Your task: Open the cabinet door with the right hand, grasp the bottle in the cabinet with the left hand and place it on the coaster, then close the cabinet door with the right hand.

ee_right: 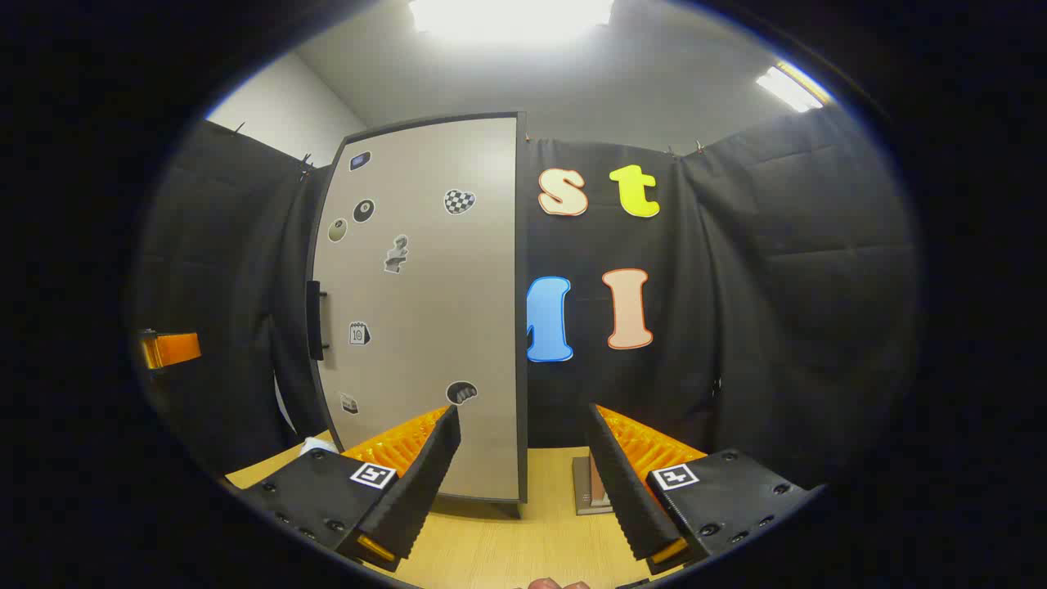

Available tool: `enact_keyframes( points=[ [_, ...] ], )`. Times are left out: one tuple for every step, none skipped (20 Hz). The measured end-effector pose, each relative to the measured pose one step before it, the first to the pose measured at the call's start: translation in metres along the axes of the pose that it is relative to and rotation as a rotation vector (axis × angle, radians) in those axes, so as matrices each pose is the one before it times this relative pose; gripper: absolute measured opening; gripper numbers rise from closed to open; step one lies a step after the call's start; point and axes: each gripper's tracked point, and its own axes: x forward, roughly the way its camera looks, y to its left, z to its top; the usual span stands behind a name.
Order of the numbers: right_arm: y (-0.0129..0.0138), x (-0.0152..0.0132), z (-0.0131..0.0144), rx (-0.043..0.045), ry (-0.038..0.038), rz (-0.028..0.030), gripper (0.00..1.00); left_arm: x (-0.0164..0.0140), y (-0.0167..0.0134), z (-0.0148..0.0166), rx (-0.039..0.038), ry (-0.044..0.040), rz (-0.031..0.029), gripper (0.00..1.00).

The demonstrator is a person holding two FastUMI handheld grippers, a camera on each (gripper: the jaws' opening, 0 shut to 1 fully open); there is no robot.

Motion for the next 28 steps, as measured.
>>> enact_keyframes(
  points=[
    [0.00152, 0.00323, -0.0047, 0.01438, 0.00628, 0.01112, 0.96, -0.00277, -0.00104, -0.00599, 0.00182, 0.01813, 0.01158, 0.82],
    [0.00304, 0.00073, -0.00775, 0.00943, 0.02383, 0.01191, 0.95, -0.00195, -0.00186, -0.00556, -0.00591, 0.01283, 0.00519, 0.83],
    [0.00345, 0.00067, -0.00543, 0.00253, 0.01821, 0.00778, 0.93, 0.00023, -0.00254, -0.00277, -0.01116, 0.00543, 0.00047, 0.84],
    [0.00061, 0.00031, -0.00308, -0.00162, 0.0075, -0.00322, 0.92, 0.0, 0.00061, -0.00323, -0.01041, 0.00496, 0.00649, 0.86],
    [0.00194, 0.00071, -0.00162, -0.00072, 0.00434, -0.00224, 0.95, 0.00157, 0.00323, -0.0002, -0.006, -0.00292, 0.01445, 0.86],
    [0.00464, 0.00209, -0.00132, -0.0012, 0.00552, 0.00717, 0.95, 0.00197, 0.00335, 0.00035, -0.0043, -0.00676, 0.00647, 0.83],
    [0.00353, 0.00204, -0.0004, -0.00304, 0.00542, 0.00225, 0.95, 0.00253, -0.00066, 0.00208, -0.00384, -0.00685, -0.01181, 0.83],
    [0.00215, 0.00233, 0.00196, -0.0016, 0.00285, -0.00255, 0.95, 0.00255, 0.0004, 0.0005, 0.00055, -0.00267, -0.01378, 0.83],
    [0.00238, 0.00192, 0.00321, 0.00237, 0.00049, -0.00305, 0.95, 0.00245, 0.00333, 0.00045, 0.003, 0.00408, -0.00744, 0.83],
    [0.00425, 0.00202, 0.0037, 0.01109, -0.00252, 0.00241, 0.96, 0.00166, 0.00325, -0.00103, 0.00614, -0.00029, -0.00954, 0.84],
    [0.00444, 0.00199, 0.00259, 0.01291, -0.0067, 0.00018, 0.96, 0.00177, 0.00376, 0.00119, 0.00696, -0.00425, -0.003, 0.84],
    [0.00285, 0.00224, 0.002, 0.00893, -0.00548, -0.01079, 0.95, 0.00203, 0.00348, -0.00084, 0.00495, -0.0012, -0.00092, 0.84],
    [0.00294, 0.00225, -0.00063, 0.00032, -0.00139, -0.0094, 0.95, 0.00302, 0.00257, -0.00196, 0.00073, 0.00397, -0.00221, 0.83],
    [0.00253, 0.0011, -0.00122, -0.00483, 0.00804, -0.00804, 0.92, 0.00302, 0.0027, -0.00385, -0.00459, 0.00546, -0.00478, 0.83],
    [0.00343, -0.00031, -0.00071, -0.0068, 0.0053, -0.00706, 0.95, 0.00345, 0.00072, -0.00184, -0.00874, 0.00162, -0.01322, 0.83],
    [0.00317, 0.0001, 0.00101, -0.0072, 0.00128, -0.00411, 0.95, 0.00488, 0.00063, -0.00331, -0.0082, 0.00343, -0.01518, 0.83],
    [0.00248, -0.00074, 0.00125, -0.00949, -0.0012, -0.00097, 0.95, 0.00404, 0.00194, -0.00287, -0.00291, 0.00576, -0.0119, 0.83],
    [0.00253, 0.00021, 0.00151, -0.0131, 0.00034, -0.00103, 0.95, 0.00229, 0.00269, -0.0021, 0.00061, 0.00278, -0.00722, 0.84],
    [0.00198, -0.00053, 0.00088, -0.01124, 0.0011, -0.00286, 0.95, 0.00363, 0.00266, 0.0001, -0.00032, -0.00164, -0.00625, 0.84],
    [0.00197, -0.00001, 0.00169, -0.00603, 0.00154, -0.0056, 0.95, 0.00255, 0.00225, -0.00047, -0.00557, -0.00248, -0.00738, 0.85],
    [0.00194, -0.00074, 0.00215, 0.00264, -0.00156, -0.005, 0.92, 0.00232, 0.00212, -0.00046, -0.01109, -0.00384, -0.00662, 0.85],
    [0.00302, 0.0008, 0.00262, 0.00749, -0.00402, -0.00206, 0.96, 0.00005, 0.00168, 0.00036, -0.00926, -0.00263, -0.00535, 0.85],
    [0.00438, 0.00202, 0.00131, 0.0108, -0.00348, -0.00039, 0.95, 0.00045, 0.00327, -0.00181, -0.00597, 0.00134, -0.00408, 0.85],
    [0.00522, 0.00343, 0.00078, 0.01215, 0.00014, 0.00693, 0.95, -0.00007, 0.0034, -0.00189, -0.00154, 0.00251, -0.00432, 0.84],
    [0.00548, 0.00304, -0.00154, 0.01171, 0.01039, 0.00336, 0.95, 0.0008, 0.00293, -0.0017, 0.0016, 0.00375, -0.0027, 0.85],
    [0.00442, 0.00272, -0.00086, 0.01481, 0.01185, -0.00059, 0.92, 0.00103, 0.00559, -0.00372, 0.00781, 0.00683, 0.0018, 0.83],
    [0.00559, 0.00373, 0.00193, 0.0134, 0.00236, 0.00512, 0.93, -0.00109, 0.00514, -0.00246, 0.0098, 0.00634, 0.00447, 0.85],
    [0.00602, 0.00444, 0.00378, 0.00755, -0.00274, 0.00578, 0.95, -0.00226, 0.00693, -0.00344, 0.01165, 0.00172, 0.00637, 0.85]
  ],
)
